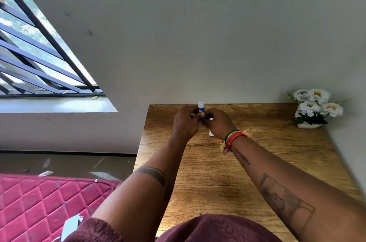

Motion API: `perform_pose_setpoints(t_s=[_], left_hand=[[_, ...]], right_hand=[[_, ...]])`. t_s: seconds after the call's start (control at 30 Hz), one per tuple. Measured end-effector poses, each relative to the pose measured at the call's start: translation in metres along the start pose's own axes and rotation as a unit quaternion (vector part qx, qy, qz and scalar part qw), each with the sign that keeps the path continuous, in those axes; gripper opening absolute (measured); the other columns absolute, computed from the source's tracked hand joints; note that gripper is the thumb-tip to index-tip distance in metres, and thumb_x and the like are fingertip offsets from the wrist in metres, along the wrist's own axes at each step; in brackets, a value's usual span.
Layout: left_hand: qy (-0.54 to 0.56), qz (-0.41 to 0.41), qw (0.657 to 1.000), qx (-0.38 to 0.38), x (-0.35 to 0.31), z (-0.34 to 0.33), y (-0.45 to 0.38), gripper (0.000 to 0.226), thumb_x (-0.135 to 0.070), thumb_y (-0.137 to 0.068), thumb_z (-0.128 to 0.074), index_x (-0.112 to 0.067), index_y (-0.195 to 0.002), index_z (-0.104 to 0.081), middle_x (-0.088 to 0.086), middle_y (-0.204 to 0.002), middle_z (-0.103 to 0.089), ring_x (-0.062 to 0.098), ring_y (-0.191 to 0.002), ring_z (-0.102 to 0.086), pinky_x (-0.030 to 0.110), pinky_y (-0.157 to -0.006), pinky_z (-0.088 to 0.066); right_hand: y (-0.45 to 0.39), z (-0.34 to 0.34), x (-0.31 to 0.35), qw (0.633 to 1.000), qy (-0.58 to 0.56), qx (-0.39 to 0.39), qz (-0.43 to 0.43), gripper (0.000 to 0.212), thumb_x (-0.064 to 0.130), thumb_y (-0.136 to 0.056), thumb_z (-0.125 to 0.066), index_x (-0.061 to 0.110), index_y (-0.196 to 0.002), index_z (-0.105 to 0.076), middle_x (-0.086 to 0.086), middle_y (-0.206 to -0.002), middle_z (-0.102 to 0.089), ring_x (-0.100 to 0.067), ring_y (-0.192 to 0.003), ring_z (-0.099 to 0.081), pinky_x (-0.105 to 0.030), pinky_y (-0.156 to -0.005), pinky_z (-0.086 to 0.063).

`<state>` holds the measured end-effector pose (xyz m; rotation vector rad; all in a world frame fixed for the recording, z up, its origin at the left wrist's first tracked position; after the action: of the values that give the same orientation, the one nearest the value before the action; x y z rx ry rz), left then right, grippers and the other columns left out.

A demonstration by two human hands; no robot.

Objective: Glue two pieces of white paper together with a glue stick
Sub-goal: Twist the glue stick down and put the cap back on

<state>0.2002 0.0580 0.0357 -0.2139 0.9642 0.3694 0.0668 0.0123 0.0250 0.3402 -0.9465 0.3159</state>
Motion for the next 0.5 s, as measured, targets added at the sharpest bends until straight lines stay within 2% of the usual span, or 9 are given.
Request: perform_pose_setpoints(t_s=[0.07, 0.2, 0.27, 0.4, 0.5], left_hand=[[-0.007, -0.006, 1.0, 0.006, 0.001, -0.001, 0.002, 0.017, -0.026, -0.092, -0.073, -0.024, -0.108, -0.078, -0.008, -0.095, -0.072, 0.015, -0.088, -0.066, 0.02, -0.065, -0.042], [-0.017, -0.005, 1.0, 0.007, 0.006, 0.001, 0.001, 0.028, -0.025, -0.093, -0.074, -0.026, -0.121, -0.075, -0.003, -0.115, -0.074, 0.016, -0.101, -0.067, 0.023, -0.074, -0.044], [-0.02, -0.016, 1.0, 0.016, 0.009, 0.002, 0.001, 0.029, -0.025, -0.093, -0.074, -0.026, -0.122, -0.076, -0.003, -0.116, -0.074, 0.016, -0.104, -0.067, 0.024, -0.079, -0.045], [-0.016, -0.028, 0.999, 0.036, 0.018, 0.002, 0.005, 0.022, -0.023, -0.094, -0.072, -0.024, -0.115, -0.077, -0.004, -0.11, -0.076, 0.017, -0.1, -0.068, 0.03, -0.082, -0.053], [-0.024, -0.012, 1.0, 0.014, 0.031, 0.006, 0.004, 0.013, -0.02, -0.093, -0.071, -0.021, -0.106, -0.076, -0.005, -0.098, -0.074, 0.013, -0.088, -0.067, 0.031, -0.074, -0.053]], right_hand=[[-0.002, 0.0, -0.001, 1.0, 0.018, -0.012, -0.006, 0.015, 0.025, -0.09, -0.073, 0.013, -0.098, -0.068, -0.002, -0.1, -0.071, -0.023, -0.092, -0.065, -0.034, -0.077, -0.047], [-0.003, -0.011, 0.0, 1.0, 0.013, 0.019, 0.01, 0.031, 0.017, -0.093, -0.067, 0.014, -0.124, -0.066, -0.008, -0.114, -0.072, -0.028, -0.103, -0.066, -0.043, -0.091, -0.052], [-0.005, -0.016, -0.002, 0.999, 0.038, 0.03, 0.02, 0.028, 0.016, -0.094, -0.064, 0.016, -0.122, -0.069, -0.009, -0.111, -0.074, -0.03, -0.101, -0.067, -0.043, -0.089, -0.053], [-0.008, -0.022, -0.009, 0.998, 0.051, 0.018, 0.012, 0.018, 0.024, -0.09, -0.072, 0.02, -0.108, -0.072, 0.0, -0.101, -0.073, -0.022, -0.093, -0.066, -0.035, -0.08, -0.051], [-0.011, -0.035, -0.014, 0.997, 0.057, 0.047, 0.0, 0.023, 0.023, -0.088, -0.072, 0.02, -0.109, -0.063, 0.001, -0.098, -0.071, -0.022, -0.09, -0.065, -0.035, -0.08, -0.051]])
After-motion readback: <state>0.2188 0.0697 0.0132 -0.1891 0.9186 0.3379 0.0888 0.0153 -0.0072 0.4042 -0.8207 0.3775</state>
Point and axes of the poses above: each hand's wrist, its own y-axis away from the middle knuckle, its own z-axis out of the back of the hand, x = y × z, the point moved 6 cm from there along -y, towards the middle knuckle
